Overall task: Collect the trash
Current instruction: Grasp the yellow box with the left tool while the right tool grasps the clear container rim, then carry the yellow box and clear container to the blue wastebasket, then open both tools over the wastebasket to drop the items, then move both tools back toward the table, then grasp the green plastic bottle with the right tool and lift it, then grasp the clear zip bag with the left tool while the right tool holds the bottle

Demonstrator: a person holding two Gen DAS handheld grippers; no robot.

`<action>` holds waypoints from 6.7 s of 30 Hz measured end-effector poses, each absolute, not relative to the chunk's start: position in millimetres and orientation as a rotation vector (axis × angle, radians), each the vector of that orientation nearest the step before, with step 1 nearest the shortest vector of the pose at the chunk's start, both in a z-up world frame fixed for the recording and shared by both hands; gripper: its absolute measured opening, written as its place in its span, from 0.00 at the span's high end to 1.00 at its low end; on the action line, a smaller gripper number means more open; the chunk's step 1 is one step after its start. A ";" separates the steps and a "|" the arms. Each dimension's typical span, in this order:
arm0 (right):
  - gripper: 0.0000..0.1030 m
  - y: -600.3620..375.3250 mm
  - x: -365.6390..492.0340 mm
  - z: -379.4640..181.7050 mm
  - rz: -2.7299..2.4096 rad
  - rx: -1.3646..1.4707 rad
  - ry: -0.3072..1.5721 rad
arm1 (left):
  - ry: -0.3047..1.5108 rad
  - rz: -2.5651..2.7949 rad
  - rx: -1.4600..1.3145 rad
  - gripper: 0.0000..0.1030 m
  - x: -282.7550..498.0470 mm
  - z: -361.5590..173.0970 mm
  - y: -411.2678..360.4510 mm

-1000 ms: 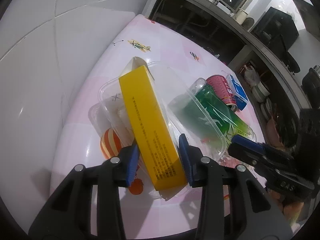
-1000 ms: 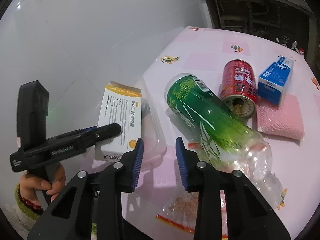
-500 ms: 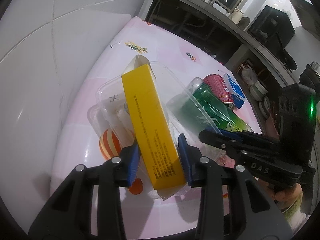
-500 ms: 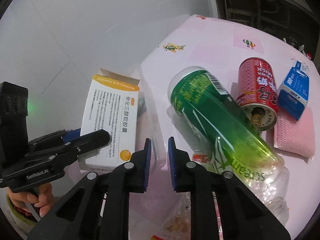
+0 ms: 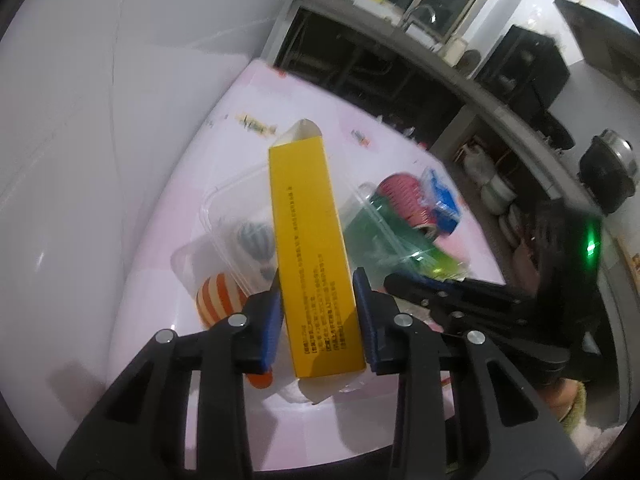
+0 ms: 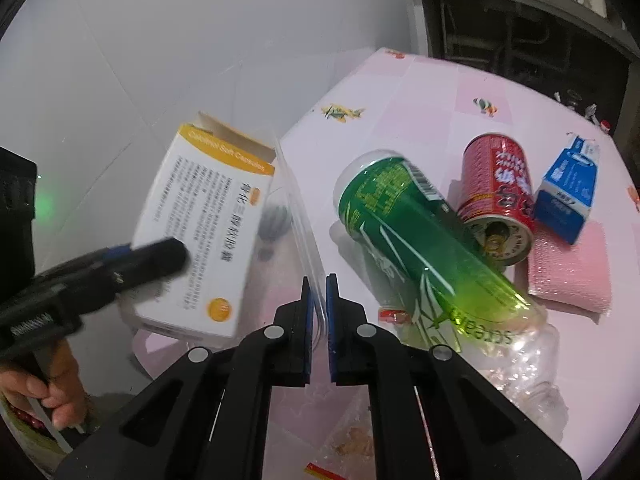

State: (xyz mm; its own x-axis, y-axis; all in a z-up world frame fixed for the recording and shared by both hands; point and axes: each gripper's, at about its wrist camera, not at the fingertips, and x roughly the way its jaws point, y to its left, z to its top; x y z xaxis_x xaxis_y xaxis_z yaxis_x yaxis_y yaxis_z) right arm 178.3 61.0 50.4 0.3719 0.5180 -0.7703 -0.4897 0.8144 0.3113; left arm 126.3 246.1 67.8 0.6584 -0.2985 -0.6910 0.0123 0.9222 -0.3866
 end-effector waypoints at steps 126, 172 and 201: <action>0.27 -272.0 64.3 70.3 0.148 0.440 0.749 | 0.879 -0.600 -0.031 0.25 127.9 88.8 50.2; 0.33 -15.1 212.7 22.2 0.840 -0.282 1.103 | 1.071 -0.532 -0.129 0.25 134.9 6.9 114.0; 0.33 -174.2 89.2 40.1 0.407 0.244 0.939 | 1.112 -0.412 -0.058 0.54 139.5 -6.9 91.3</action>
